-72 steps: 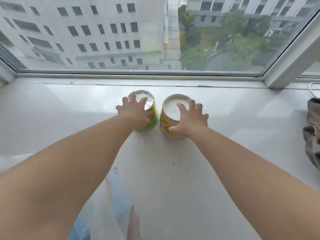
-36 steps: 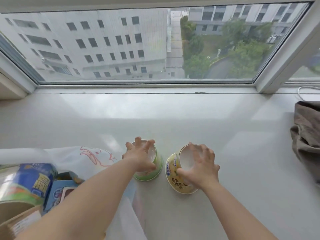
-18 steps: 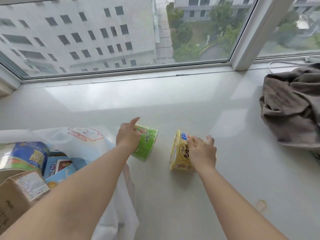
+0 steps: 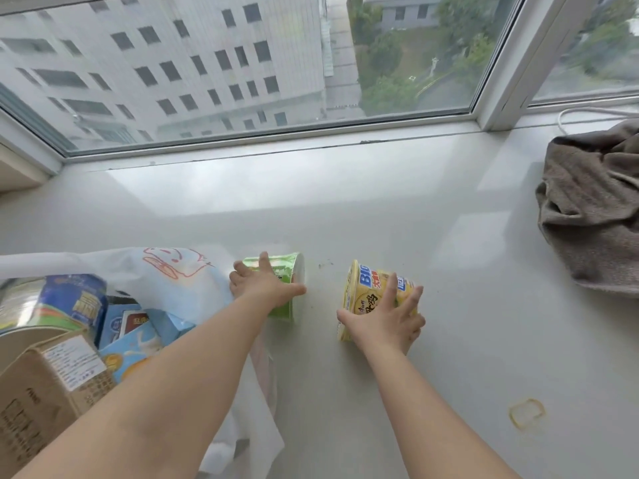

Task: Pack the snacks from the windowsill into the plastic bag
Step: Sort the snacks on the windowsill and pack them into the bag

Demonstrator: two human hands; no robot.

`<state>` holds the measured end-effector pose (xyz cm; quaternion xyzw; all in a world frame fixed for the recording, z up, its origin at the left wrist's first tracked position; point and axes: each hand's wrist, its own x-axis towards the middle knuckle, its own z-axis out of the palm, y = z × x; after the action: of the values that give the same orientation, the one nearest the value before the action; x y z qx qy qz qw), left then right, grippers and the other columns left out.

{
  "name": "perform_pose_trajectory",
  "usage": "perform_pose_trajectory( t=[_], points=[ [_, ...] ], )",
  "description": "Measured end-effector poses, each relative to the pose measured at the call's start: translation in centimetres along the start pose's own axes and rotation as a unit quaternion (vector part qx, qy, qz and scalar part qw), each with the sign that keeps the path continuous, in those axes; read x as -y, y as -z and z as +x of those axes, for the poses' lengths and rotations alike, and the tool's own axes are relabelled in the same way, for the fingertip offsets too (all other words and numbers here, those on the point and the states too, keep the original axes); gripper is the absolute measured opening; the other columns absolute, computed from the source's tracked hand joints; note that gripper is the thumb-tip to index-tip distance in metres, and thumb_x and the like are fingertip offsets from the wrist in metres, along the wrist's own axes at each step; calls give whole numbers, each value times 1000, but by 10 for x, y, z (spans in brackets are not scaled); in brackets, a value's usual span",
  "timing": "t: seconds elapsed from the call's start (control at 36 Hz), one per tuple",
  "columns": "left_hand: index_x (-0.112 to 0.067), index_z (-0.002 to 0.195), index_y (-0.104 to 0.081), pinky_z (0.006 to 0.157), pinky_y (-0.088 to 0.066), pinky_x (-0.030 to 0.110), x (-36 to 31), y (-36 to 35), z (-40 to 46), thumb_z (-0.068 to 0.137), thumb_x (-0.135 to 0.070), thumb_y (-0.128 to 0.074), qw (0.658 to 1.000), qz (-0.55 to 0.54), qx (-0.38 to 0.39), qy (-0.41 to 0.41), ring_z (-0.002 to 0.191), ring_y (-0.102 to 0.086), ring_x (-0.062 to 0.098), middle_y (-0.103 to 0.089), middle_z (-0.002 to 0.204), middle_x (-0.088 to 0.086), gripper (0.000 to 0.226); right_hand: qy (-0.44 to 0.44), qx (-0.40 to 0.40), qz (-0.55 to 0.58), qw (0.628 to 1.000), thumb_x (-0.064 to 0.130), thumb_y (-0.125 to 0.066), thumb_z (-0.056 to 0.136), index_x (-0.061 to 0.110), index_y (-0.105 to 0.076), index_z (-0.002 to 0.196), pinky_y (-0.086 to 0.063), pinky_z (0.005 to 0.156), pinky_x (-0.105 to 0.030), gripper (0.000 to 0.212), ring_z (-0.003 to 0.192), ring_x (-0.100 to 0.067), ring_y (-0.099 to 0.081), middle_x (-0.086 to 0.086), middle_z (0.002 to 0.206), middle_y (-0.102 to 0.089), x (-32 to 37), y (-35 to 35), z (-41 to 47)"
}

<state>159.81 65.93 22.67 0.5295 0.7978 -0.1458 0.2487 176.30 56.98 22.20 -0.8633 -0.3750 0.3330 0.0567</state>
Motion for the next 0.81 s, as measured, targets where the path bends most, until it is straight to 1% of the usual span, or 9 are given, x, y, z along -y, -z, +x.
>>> perform_pose_trajectory(
  t=[0.08,0.19,0.28,0.36,0.44,0.5,0.61,0.72,0.81],
  points=[
    [-33,148,-9,103,-31,42,-4,-1,-8,70,-60,-62,999,-36,31,-1,131,-23,38,-19,138,19,98,41,-3,-17,999,60,-64,66,36,10,147,-26,110,-42,112,125,-42,-23,-8,152,21,-15,-3,-12],
    [-32,145,-18,99,-38,42,-9,-20,-39,69,-58,-59,998,12,-17,-66,122,-32,37,-26,135,18,91,49,5,-11,999,56,-67,67,37,5,148,-26,109,-41,110,129,-41,-21,-5,154,15,-39,3,-27],
    [-33,144,-20,99,-35,43,-5,-32,-69,68,-59,-60,990,15,-42,-135,124,-29,36,-20,143,19,90,-52,25,168,984,51,-70,68,37,-4,149,-29,108,-44,105,134,-41,-21,-5,156,4,-55,14,-39],
    [-36,144,-18,104,-30,43,7,-28,-97,68,-68,-58,978,-22,-97,-185,128,-24,36,-11,147,17,91,-132,98,390,906,56,-68,48,37,-19,146,-45,96,-44,111,134,-34,-30,-7,153,-13,-76,19,-57],
    [-38,144,-18,107,-26,40,29,-7,-120,71,-68,-58,949,-109,-175,-240,130,-19,32,-8,147,11,88,-100,185,553,806,51,-64,66,28,-45,126,-50,54,-24,67,104,-23,-58,-7,128,-54,-90,24,-82],
    [-40,143,-18,107,-28,40,48,12,-136,70,-63,-63,921,-185,-206,-273,132,-17,29,-9,147,7,88,-78,230,637,731,38,-61,77,21,-56,120,-51,62,-29,47,91,-21,-60,-7,102,-62,-94,25,-101],
    [-49,136,-23,107,-35,47,94,53,-165,60,-64,-66,848,-337,-249,-325,132,-27,27,-17,145,0,89,-34,290,746,599,36,-83,44,14,-56,124,-52,82,-47,88,110,-35,-53,-12,119,-57,-86,24,-139],
    [-49,135,-28,102,-42,44,151,84,-179,56,-67,-65,788,-432,-309,-312,127,-38,26,-24,141,5,89,6,341,790,509,38,-80,50,15,-49,134,-36,102,-56,93,126,-40,-44,-17,134,-49,-70,15,-173],
    [-42,137,-32,100,-41,36,182,100,-175,58,-64,-66,761,-450,-367,-291,125,-40,25,-26,141,8,89,16,365,801,474,41,-75,52,14,-57,121,-37,101,-52,76,114,-42,-52,-17,129,-54,-62,7,-187]
  ],
)
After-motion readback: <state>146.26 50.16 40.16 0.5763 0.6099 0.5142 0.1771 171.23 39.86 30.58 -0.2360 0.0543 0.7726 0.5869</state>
